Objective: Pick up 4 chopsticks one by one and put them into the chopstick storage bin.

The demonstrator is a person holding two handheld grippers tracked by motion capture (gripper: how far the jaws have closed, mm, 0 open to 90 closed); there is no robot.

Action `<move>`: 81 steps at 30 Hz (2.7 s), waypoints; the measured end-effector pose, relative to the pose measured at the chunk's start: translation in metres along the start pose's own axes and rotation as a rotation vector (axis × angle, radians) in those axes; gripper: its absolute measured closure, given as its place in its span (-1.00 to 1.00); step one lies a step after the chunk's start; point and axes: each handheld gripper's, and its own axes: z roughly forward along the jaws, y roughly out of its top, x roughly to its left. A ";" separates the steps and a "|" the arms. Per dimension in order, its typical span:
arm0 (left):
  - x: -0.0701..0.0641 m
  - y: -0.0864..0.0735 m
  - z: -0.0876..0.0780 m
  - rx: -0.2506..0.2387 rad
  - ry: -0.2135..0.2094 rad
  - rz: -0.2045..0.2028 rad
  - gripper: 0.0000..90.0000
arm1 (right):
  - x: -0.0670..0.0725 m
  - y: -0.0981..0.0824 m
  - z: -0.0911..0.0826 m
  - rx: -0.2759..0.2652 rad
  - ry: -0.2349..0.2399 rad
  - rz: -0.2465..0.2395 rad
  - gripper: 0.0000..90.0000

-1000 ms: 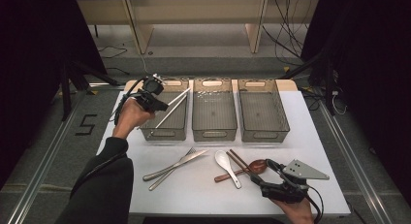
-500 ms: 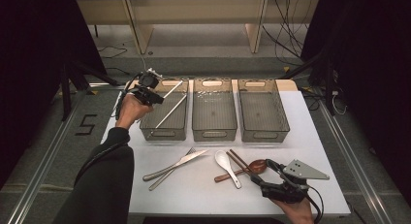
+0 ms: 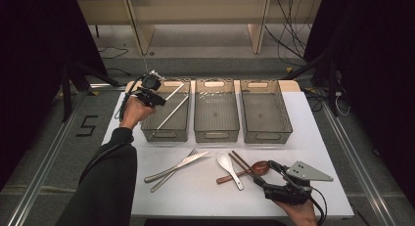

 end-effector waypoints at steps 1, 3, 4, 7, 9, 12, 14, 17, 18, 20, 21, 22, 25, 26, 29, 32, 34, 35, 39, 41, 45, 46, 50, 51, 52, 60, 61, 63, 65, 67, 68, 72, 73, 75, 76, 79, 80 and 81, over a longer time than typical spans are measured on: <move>0.000 0.000 0.001 0.001 -0.002 0.000 0.87 | 0.000 0.000 0.000 0.000 0.000 0.000 -0.42; -0.001 0.000 0.003 0.001 -0.004 -0.007 0.87 | 0.000 0.000 0.000 0.001 0.001 -0.003 -0.42; -0.001 0.000 0.004 0.001 -0.005 -0.005 0.87 | 0.000 0.000 0.000 0.001 0.002 -0.003 -0.42; -0.001 0.000 0.007 0.005 -0.004 -0.012 0.87 | 0.000 0.000 0.000 0.002 0.001 -0.002 -0.42; 0.000 -0.001 0.009 0.006 -0.005 -0.020 0.87 | 0.000 0.000 0.000 0.000 0.000 -0.001 -0.42; 0.001 -0.002 0.012 0.001 -0.004 -0.025 0.87 | 0.000 0.000 -0.001 0.000 0.000 -0.002 -0.42; 0.000 -0.003 0.013 -0.018 0.005 -0.040 0.84 | 0.000 0.000 0.000 -0.001 0.000 0.000 -0.42; 0.000 -0.002 0.013 -0.020 -0.003 -0.059 0.45 | 0.000 0.000 0.000 0.000 0.000 0.000 -0.42; -0.002 -0.002 0.012 -0.024 -0.002 -0.054 0.39 | 0.000 0.000 0.000 0.000 0.000 0.000 -0.42; -0.003 0.000 0.010 -0.030 -0.010 -0.068 0.27 | 0.000 0.000 0.000 0.000 0.000 -0.001 -0.42; -0.003 0.001 0.008 -0.027 -0.017 -0.071 0.18 | 0.000 0.000 0.000 0.000 0.000 -0.001 -0.42; -0.004 0.001 0.006 -0.033 -0.024 -0.075 0.11 | 0.000 0.000 0.000 -0.001 0.000 -0.001 -0.42; -0.006 0.003 -0.001 -0.046 -0.034 -0.078 0.00 | 0.000 0.000 0.000 0.000 0.000 -0.001 -0.42; -0.007 0.003 -0.004 -0.047 -0.041 -0.082 -0.04 | 0.000 0.000 0.000 0.000 -0.001 -0.001 -0.42; -0.009 0.003 -0.012 -0.060 -0.061 -0.087 -0.12 | 0.001 0.000 0.000 0.001 -0.001 -0.001 -0.42; -0.013 0.000 -0.023 -0.089 -0.088 -0.108 -0.23 | 0.001 0.001 -0.001 -0.002 0.000 -0.003 -0.42; -0.017 -0.002 -0.030 -0.101 -0.098 -0.102 -0.30 | 0.000 0.002 -0.002 -0.001 0.000 -0.006 -0.42; -0.019 -0.004 -0.033 -0.113 -0.103 -0.107 -0.33 | 0.000 0.003 -0.002 0.004 -0.001 -0.005 -0.42; -0.028 -0.014 -0.045 -0.143 -0.139 -0.100 -0.40 | 0.000 0.005 -0.002 0.030 -0.012 -0.005 -0.42; -0.034 -0.020 -0.050 -0.148 -0.149 -0.093 -0.45 | 0.000 0.006 -0.002 0.040 -0.012 -0.007 -0.42; -0.042 -0.036 -0.060 -0.176 -0.169 -0.088 -0.50 | -0.001 0.010 -0.003 0.063 -0.023 -0.020 -0.42; -0.044 -0.040 -0.061 -0.183 -0.173 -0.091 -0.51 | -0.001 0.011 -0.003 0.073 -0.024 -0.020 -0.42; -0.049 -0.057 -0.067 -0.220 -0.184 -0.096 -0.53 | -0.003 0.012 -0.002 0.106 -0.029 -0.022 -0.42; -0.050 -0.060 -0.067 -0.228 -0.187 -0.096 -0.53 | -0.004 0.013 -0.001 0.120 -0.031 -0.023 -0.41; -0.051 -0.064 -0.067 -0.235 -0.193 -0.104 -0.54 | -0.004 0.014 -0.001 0.129 -0.034 -0.025 -0.41; -0.061 -0.097 -0.071 -0.298 -0.227 -0.115 -0.55 | -0.007 0.020 0.003 0.207 -0.045 -0.028 -0.40; -0.062 -0.100 -0.072 -0.306 -0.230 -0.118 -0.55 | -0.007 0.020 0.003 0.213 -0.046 -0.024 -0.40; -0.063 -0.107 -0.071 -0.308 -0.233 -0.116 -0.55 | -0.008 0.023 0.004 0.224 -0.046 -0.024 -0.39; -0.065 -0.113 -0.071 -0.319 -0.239 -0.122 -0.56 | -0.010 0.025 0.005 0.236 -0.051 -0.028 -0.39; -0.066 -0.118 -0.072 -0.320 -0.244 -0.112 -0.57 | -0.011 0.028 0.007 0.246 -0.054 -0.027 -0.39; -0.067 -0.120 -0.072 -0.324 -0.242 -0.108 -0.58 | -0.012 0.029 0.007 0.251 -0.056 -0.028 -0.39; -0.070 -0.128 -0.075 -0.353 -0.243 -0.096 -0.59 | -0.013 0.033 0.010 0.285 -0.062 -0.030 -0.36; -0.071 -0.131 -0.075 -0.362 -0.245 -0.097 -0.59 | -0.013 0.033 0.010 0.299 -0.066 -0.037 -0.36; -0.074 -0.136 -0.075 -0.371 -0.247 -0.095 -0.59 | -0.014 0.034 0.011 0.314 -0.069 -0.035 -0.33; -0.075 -0.139 -0.075 -0.371 -0.254 -0.092 -0.59 | -0.014 0.035 0.011 0.322 -0.071 -0.032 -0.30; -0.080 -0.147 -0.074 -0.377 -0.259 -0.075 -0.60 | -0.017 0.035 0.012 0.352 -0.071 -0.028 -0.26; -0.082 -0.149 -0.074 -0.382 -0.261 -0.072 -0.60 | -0.017 0.035 0.012 0.366 -0.072 -0.026 -0.23; -0.083 -0.151 -0.074 -0.387 -0.264 -0.066 -0.60 | -0.018 0.035 0.012 0.382 -0.073 -0.027 -0.21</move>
